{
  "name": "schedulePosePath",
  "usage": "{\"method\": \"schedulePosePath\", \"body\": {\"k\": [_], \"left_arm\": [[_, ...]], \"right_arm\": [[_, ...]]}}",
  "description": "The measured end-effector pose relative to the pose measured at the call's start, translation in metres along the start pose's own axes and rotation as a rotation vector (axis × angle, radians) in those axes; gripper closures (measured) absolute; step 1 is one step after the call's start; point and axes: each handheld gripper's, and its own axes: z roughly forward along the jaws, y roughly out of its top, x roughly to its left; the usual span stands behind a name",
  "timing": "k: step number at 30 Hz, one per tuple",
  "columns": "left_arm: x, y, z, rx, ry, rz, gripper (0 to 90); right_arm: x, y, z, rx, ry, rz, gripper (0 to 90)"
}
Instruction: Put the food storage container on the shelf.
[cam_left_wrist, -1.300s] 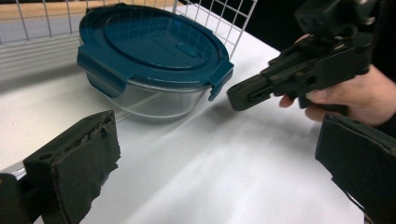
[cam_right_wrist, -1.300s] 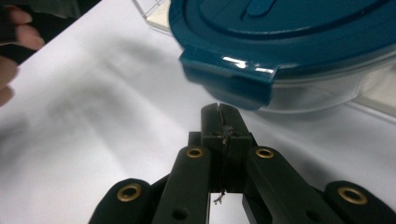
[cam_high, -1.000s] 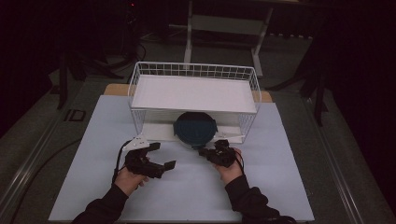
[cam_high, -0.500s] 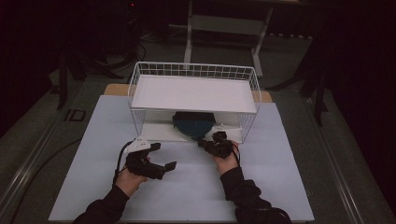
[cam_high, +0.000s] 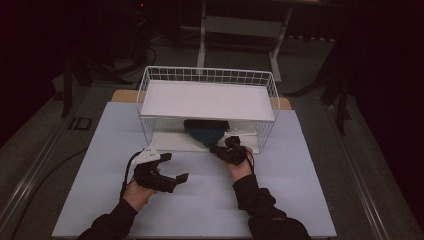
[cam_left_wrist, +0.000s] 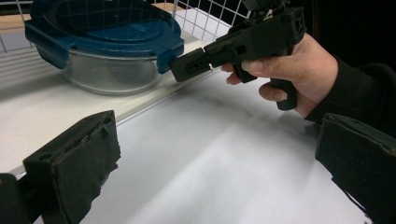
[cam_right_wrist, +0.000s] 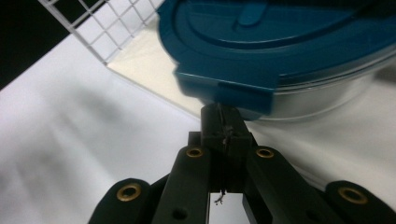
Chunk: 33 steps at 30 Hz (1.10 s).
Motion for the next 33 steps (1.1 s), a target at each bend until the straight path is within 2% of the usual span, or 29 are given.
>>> {"method": "schedulePosePath", "body": {"k": [1,2,4,5,10,13,15,18,21,28,33], "left_arm": [[-0.001,0.0,0.0,-0.004,-0.002,0.007,0.0],[-0.001,0.0,-0.001,-0.004,-0.005,0.006,0.0],[-0.002,0.0,-0.001,-0.009,-0.005,0.008,0.0],[-0.002,0.0,-0.001,-0.007,-0.005,0.008,0.0],[-0.005,0.0,-0.002,-0.013,-0.017,0.01,0.0],[-0.009,0.001,-0.003,-0.017,-0.028,0.02,0.0],[-0.009,0.001,-0.005,-0.023,-0.037,0.023,0.0],[-0.011,-0.001,-0.007,-0.024,-0.041,0.023,0.0],[-0.012,-0.003,-0.008,-0.021,-0.045,0.025,0.0],[-0.015,-0.006,-0.009,-0.016,-0.049,0.041,0.0],[-0.016,-0.008,-0.008,-0.01,-0.053,0.052,0.0]], "right_arm": [[0.002,0.0,-0.001,0.001,0.009,-0.003,89.4],[0.007,-0.002,-0.006,-0.006,0.023,-0.031,83.8],[0.009,-0.003,-0.009,-0.011,0.029,-0.034,81.4],[0.011,-0.006,-0.016,-0.024,0.044,-0.028,72.7],[0.016,-0.017,-0.033,-0.062,0.061,-0.032,46.0],[0.019,-0.024,-0.043,-0.077,0.055,-0.064,32.2],[0.019,-0.029,-0.049,-0.077,0.081,-0.072,22.3],[0.015,-0.037,-0.06,-0.089,0.102,-0.047,17.7],[0.012,-0.046,-0.068,-0.085,0.092,-0.041,16.2],[0.008,-0.063,-0.082,-0.076,0.063,-0.09,16.1],[0.004,-0.071,-0.092,-0.081,0.059,-0.102,16.1]]}}
